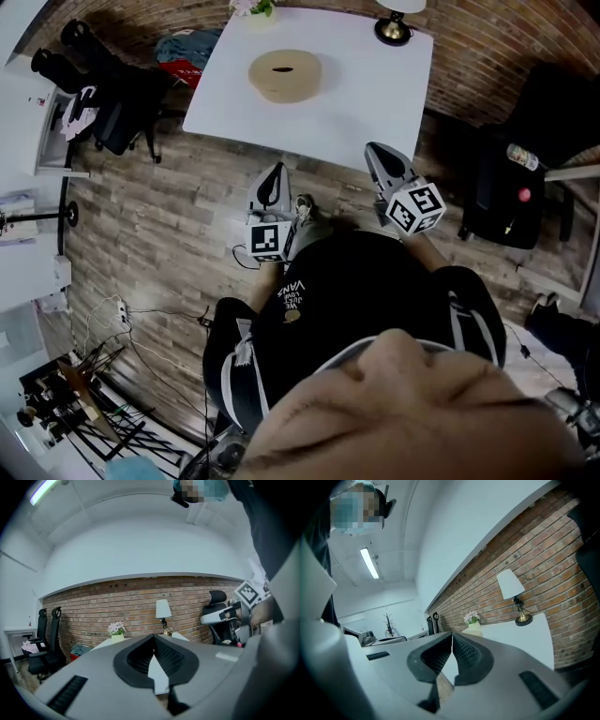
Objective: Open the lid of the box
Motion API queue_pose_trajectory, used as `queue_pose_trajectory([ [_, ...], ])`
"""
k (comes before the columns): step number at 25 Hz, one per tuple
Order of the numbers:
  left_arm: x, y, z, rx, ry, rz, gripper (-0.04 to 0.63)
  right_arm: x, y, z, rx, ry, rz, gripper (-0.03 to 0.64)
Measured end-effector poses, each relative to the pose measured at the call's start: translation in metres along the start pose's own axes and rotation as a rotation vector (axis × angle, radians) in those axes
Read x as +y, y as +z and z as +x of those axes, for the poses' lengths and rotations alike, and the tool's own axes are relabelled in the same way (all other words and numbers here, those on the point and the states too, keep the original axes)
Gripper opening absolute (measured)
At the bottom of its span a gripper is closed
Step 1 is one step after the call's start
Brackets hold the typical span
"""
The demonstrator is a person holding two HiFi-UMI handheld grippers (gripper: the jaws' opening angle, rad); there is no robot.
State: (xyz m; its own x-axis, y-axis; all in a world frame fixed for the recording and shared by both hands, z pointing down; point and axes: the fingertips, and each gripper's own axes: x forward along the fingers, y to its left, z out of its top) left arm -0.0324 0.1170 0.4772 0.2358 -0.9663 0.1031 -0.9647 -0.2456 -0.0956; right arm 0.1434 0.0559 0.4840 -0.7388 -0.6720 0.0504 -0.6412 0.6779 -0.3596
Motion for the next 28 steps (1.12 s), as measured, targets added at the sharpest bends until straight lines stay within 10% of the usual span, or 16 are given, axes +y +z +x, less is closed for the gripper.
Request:
queue_pose_trajectory([
  [28,0.143,-0.021,0.109,-0.002,-0.419,0.047,0.009,-0.004,-0.022,0.130,-0.106,-0.387,0.027,0.003],
])
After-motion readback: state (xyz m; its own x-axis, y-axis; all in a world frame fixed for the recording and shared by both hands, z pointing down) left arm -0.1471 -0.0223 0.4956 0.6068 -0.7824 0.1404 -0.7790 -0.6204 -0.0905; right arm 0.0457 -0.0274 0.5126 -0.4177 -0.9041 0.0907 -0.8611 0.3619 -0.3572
